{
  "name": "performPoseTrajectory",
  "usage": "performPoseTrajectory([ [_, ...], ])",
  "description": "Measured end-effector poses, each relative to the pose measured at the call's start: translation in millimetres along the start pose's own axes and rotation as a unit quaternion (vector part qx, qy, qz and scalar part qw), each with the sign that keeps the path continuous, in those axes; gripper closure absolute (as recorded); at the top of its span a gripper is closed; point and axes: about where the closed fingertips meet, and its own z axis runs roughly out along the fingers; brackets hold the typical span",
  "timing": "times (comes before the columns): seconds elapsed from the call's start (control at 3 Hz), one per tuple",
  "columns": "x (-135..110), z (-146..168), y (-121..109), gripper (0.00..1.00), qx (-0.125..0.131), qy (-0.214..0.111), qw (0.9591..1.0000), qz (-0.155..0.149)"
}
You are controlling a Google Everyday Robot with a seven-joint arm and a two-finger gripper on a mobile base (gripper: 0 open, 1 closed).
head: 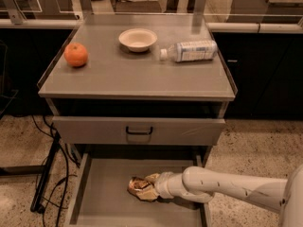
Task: Place orange can into middle drawer
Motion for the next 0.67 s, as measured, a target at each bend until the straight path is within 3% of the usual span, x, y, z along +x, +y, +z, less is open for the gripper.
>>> performPoseTrajectory([
  [0.67,0.7,0.8,0.2,0.60,-0.001,0.001,1.0000,0.000],
])
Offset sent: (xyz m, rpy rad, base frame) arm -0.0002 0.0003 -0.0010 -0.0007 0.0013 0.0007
